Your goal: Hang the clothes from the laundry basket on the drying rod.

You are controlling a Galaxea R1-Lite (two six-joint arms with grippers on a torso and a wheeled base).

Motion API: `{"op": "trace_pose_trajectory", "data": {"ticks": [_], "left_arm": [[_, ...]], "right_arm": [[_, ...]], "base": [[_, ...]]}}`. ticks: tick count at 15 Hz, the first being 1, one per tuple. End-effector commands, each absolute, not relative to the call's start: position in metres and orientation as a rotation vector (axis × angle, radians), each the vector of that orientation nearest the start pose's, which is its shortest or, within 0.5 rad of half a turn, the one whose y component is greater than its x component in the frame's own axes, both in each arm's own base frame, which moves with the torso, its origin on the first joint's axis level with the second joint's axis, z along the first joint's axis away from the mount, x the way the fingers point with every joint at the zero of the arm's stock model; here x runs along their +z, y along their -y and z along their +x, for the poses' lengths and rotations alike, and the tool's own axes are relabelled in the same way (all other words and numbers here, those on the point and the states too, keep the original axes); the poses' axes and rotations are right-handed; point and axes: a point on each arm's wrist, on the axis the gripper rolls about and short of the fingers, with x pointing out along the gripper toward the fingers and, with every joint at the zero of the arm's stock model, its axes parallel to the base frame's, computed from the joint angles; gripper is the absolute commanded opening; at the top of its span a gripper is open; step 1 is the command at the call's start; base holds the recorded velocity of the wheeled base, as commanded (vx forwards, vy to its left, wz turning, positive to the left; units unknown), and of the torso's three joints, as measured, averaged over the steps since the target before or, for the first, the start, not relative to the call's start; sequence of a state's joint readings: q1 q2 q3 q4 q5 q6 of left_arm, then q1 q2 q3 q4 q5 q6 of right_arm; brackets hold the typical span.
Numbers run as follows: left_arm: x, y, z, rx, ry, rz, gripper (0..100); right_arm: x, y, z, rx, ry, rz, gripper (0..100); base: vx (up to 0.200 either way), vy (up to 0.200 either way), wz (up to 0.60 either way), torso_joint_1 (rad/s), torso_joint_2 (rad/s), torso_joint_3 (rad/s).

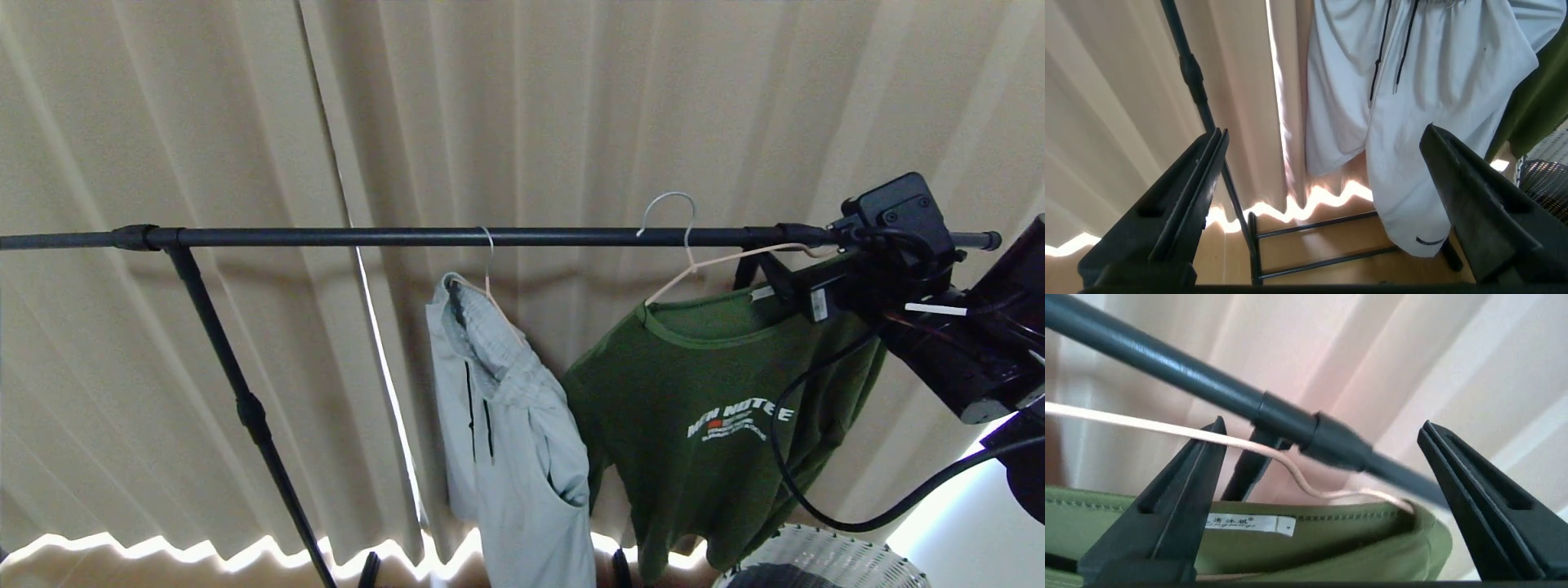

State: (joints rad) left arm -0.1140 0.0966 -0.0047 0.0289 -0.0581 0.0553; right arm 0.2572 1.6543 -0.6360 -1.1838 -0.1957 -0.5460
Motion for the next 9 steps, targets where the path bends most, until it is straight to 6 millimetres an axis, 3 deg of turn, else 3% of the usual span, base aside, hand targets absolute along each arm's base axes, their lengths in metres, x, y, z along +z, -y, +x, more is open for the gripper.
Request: {"op": "trace_pose_trajectory", "data": {"ticks": [1,6,7,9], "left_arm": [[0.0757,-0.0005,-0.0159,-0.175,-0.118,0.058,100],[0.0757,-0.0005,-0.0159,-0.176,-0.118,0.059,100],[0.0757,-0.0005,-0.0159,-0.175,-0.118,0.058,100],[0.0757,-0.0005,-0.0159,-0.176,-0.118,0.059,100]], "right_arm": [[0.2099,-0.0571,0.2745,0.009,0.185,-0.536,100],[0.2106,-0.0528,0.2751,0.025,0.196,-0.540,100],[0.2117,-0.0529,0.2746,0.033,0.202,-0.540,0],[0.2122,-0.0528,0.2739,0.032,0.203,-0.541,0]], "base": [[0.000,0.000,0.00,0.000,0.00,0.000],[0.000,0.000,0.00,0.000,0.00,0.000],[0.000,0.000,0.00,0.000,0.00,0.000],[0.000,0.000,0.00,0.000,0.00,0.000]]}}
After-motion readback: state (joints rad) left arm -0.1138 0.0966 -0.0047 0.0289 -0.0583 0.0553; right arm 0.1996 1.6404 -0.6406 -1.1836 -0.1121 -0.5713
